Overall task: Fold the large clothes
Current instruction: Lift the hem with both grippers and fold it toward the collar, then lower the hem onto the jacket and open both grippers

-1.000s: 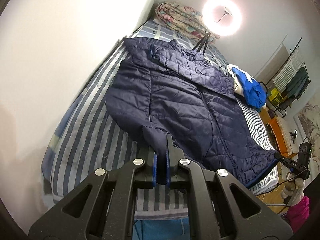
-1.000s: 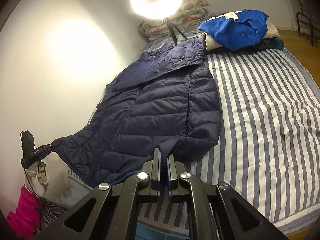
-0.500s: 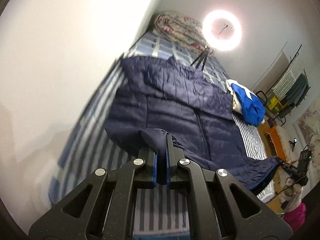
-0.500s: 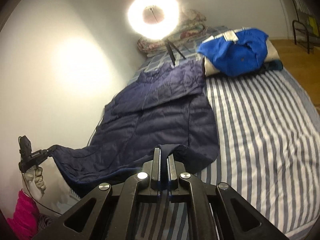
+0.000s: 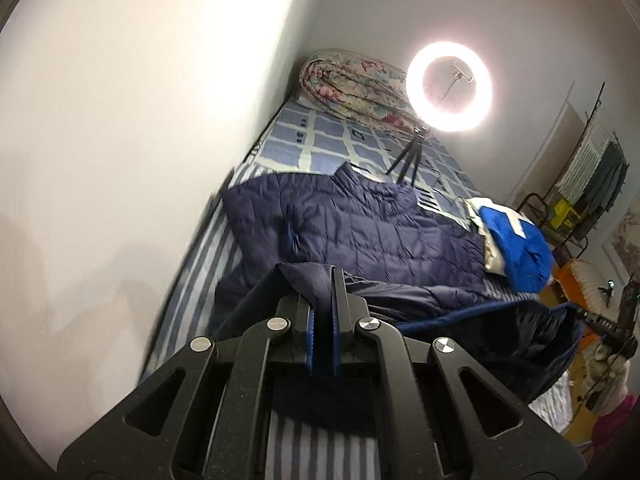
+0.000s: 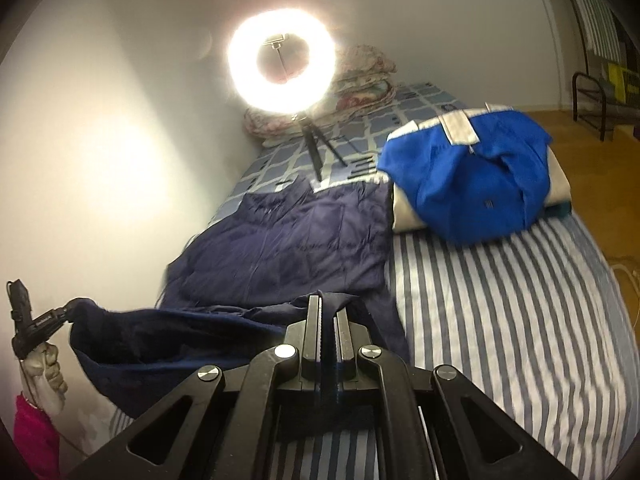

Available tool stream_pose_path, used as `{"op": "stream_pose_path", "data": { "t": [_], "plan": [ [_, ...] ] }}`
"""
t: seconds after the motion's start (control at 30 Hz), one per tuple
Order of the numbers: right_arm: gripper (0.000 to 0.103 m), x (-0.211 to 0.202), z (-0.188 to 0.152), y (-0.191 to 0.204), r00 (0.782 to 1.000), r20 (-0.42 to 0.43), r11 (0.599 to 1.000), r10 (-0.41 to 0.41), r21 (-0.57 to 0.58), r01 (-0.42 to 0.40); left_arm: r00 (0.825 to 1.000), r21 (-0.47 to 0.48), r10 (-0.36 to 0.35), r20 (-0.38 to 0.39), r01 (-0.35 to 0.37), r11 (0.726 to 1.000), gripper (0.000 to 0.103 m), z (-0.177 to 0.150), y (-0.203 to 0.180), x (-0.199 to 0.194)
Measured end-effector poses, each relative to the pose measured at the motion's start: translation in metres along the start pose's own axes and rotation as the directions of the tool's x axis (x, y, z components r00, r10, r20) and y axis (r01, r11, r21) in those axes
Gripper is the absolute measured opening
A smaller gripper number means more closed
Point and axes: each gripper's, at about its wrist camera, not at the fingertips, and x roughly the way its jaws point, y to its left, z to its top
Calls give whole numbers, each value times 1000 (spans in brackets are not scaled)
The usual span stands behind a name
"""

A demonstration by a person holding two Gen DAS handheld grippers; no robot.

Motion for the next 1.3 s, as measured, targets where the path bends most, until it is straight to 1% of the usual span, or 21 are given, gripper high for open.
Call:
{"op": "stream_pose_path", "data": {
  "t": [0.17,0.23,0.43,0.53,0.67,0.73,0.8,0.87,0.9,0.93,1.0,1.03,1.07,1.1,1.13,1.17,1.2,1.23,1.27,1.3],
  "plan": [
    [2,49,39,2,999,4,999,-45,-16,45,999,17,42,0,-42,999,4,27,6,56],
    [2,76,54,5,997,-1,996,-76,-41,76,998,22,62,-10,-62,998,4,36,10,81],
    [2,150,80,3,985,-29,979,-171,-116,166,992,40,117,-46,-115,993,4,50,22,161],
    [2,184,83,-5,976,-54,970,-213,-135,204,986,65,150,-75,-145,987,4,48,24,200],
    [2,221,80,-11,961,-86,954,-263,-175,245,978,100,186,-92,-177,979,4,42,25,234],
    [2,234,77,-14,957,-98,950,-274,-185,253,977,96,191,-97,-182,979,4,40,28,246],
    [2,243,75,-17,954,-110,948,-279,-190,255,976,94,190,-110,-180,979,7,40,29,255],
    [3,247,74,-19,956,-121,951,-269,-193,243,975,90,186,-118,-176,980,7,40,30,259],
    [3,248,74,-20,956,-117,950,-270,-196,244,976,93,184,-121,-173,981,11,41,30,260],
    [6,248,76,-21,959,-116,953,-260,-194,235,975,98,186,-124,-174,980,13,42,29,259],
    [14,244,77,-23,966,-118,961,-230,-181,206,974,109,184,-132,-171,979,22,45,27,256],
    [15,241,77,-25,970,-115,966,-214,-172,193,976,114,176,-131,-161,980,24,47,26,253],
    [19,237,78,-26,974,-111,971,-196,-163,177,977,118,169,-130,-154,981,29,50,25,250],
    [27,234,79,-27,978,-105,974,-181,-156,164,979,119,159,-128,-144,982,36,53,24,246],
    [32,229,80,-29,979,-93,975,-180,-151,164,981,117,148,-129,-133,984,41,56,24,241],
    [41,223,81,-32,981,-81,976,-178,-142,165,982,114,136,-130,-122,986,51,59,23,238],
    [47,219,81,-35,983,-77,979,-168,-131,157,984,111,127,-127,-113,987,59,61,23,234],
    [47,211,82,-40,988,-74,986,-134,-112,125,985,113,122,-120,-108,988,64,64,22,230],
    [47,206,82,-44,991,-70,989,-115,-99,108,986,121,129,-106,-116,986,72,67,21,225],
    [47,201,81,-48,992,-68,991,-104,-88,97,987,128,134,-94,-121,984,77,69,21,221]
  ]
}}
